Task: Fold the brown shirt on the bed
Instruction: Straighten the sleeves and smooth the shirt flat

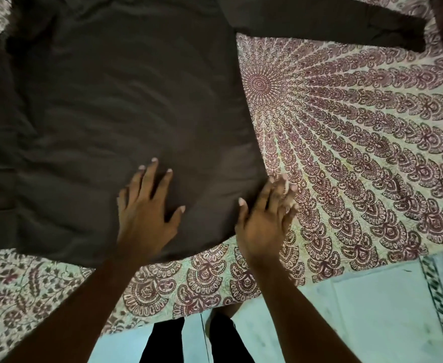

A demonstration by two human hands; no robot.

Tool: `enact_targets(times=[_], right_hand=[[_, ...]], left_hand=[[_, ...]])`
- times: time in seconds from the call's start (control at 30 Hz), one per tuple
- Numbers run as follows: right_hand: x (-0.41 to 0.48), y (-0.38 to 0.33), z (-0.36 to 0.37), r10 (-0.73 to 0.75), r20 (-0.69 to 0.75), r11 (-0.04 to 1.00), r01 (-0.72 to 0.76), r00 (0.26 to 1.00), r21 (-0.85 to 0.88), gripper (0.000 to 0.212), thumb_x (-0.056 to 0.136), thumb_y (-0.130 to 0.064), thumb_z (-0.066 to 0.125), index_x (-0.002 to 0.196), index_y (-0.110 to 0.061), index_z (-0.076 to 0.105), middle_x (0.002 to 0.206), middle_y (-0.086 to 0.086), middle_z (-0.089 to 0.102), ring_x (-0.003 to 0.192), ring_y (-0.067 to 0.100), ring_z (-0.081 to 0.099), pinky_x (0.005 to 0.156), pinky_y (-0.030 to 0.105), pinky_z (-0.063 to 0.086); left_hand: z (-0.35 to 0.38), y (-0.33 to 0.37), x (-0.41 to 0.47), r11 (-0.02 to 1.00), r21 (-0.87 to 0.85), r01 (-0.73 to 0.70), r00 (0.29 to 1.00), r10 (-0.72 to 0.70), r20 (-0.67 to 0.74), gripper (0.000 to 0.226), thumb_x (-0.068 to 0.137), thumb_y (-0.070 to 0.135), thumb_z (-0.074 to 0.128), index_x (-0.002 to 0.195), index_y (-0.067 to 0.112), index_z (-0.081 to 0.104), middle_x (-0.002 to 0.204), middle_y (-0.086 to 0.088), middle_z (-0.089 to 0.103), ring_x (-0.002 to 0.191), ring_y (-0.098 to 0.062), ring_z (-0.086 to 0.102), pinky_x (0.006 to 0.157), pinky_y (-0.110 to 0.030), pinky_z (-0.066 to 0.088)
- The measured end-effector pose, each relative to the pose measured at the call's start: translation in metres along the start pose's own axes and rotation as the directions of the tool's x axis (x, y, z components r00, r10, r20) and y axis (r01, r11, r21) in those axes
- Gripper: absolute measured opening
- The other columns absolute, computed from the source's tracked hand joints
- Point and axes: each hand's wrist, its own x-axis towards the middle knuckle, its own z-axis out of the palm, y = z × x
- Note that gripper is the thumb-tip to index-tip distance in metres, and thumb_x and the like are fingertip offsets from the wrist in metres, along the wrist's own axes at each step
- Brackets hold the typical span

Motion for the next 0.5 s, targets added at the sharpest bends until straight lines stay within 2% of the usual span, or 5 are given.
enact_targets(times=[0.17, 0.27, 0.37, 0.43, 0.5], right_hand=[[0.018, -0.039, 0.018, -0.487, 0.092, 0.868, 0.493, 0.868, -0.058, 0.07, 0.106, -0.058, 0.033, 0.166, -0.031, 0.009, 0.175, -0.002, -0.004, 0.161, 0.025, -0.003, 0.127, 0.057, 0.01], [-0.01, -0.022, 0.026, -0.127, 0.035, 0.988, 0.13, 0.991, -0.087, 0.082, 0.102, -0.071, 0.032, 0.166, -0.027, 0.007, 0.175, 0.001, 0.001, 0.161, 0.026, 0.003, 0.127, 0.055, 0.012], [-0.033, -0.025, 0.02, 0.226, 0.026, 0.974, -0.225, 0.974, -0.039, 0.093, 0.099, -0.075, 0.03, 0.166, -0.017, 0.002, 0.173, 0.016, 0.002, 0.159, 0.039, 0.003, 0.124, 0.063, 0.016], [-0.023, -0.047, 0.013, 0.242, -0.012, 0.97, -0.242, 0.97, -0.01, 0.092, 0.1, -0.073, 0.03, 0.166, -0.015, 0.002, 0.172, 0.021, 0.003, 0.159, 0.041, 0.0, 0.124, 0.065, 0.012], [0.003, -0.085, 0.012, 0.048, -0.061, 0.999, -0.049, 0.997, -0.013, 0.082, 0.103, -0.066, 0.032, 0.166, -0.02, 0.008, 0.173, 0.015, 0.001, 0.16, 0.036, -0.002, 0.125, 0.062, 0.001]], left_hand=[[0.018, -0.038, -0.022, 0.994, 0.072, -0.078, 0.985, 0.065, 0.163, 0.099, 0.082, 0.091, 0.027, 0.165, 0.039, 0.007, 0.175, 0.002, -0.006, 0.161, -0.033, 0.003, 0.118, -0.069, 0.019], [0.015, -0.043, -0.02, 0.994, 0.047, -0.096, 0.966, 0.082, 0.244, 0.115, 0.071, 0.1, 0.031, 0.164, 0.04, 0.001, 0.174, 0.001, -0.013, 0.16, -0.035, -0.004, 0.116, -0.072, 0.017], [0.008, -0.046, -0.015, 0.995, 0.007, -0.101, 0.938, 0.093, 0.333, 0.126, 0.063, 0.105, 0.035, 0.161, 0.043, -0.015, 0.169, 0.003, -0.031, 0.158, -0.033, -0.021, 0.117, -0.073, 0.009], [0.005, -0.046, -0.015, 0.995, -0.023, -0.096, 0.928, 0.098, 0.359, 0.13, 0.06, 0.105, 0.038, 0.157, 0.045, -0.023, 0.165, 0.006, -0.039, 0.154, -0.031, -0.031, 0.118, -0.071, 0.002], [0.003, -0.046, -0.013, 0.996, -0.04, -0.086, 0.929, 0.094, 0.359, 0.132, 0.059, 0.104, 0.042, 0.157, 0.045, -0.024, 0.164, 0.007, -0.04, 0.153, -0.028, -0.034, 0.118, -0.069, 0.0]])
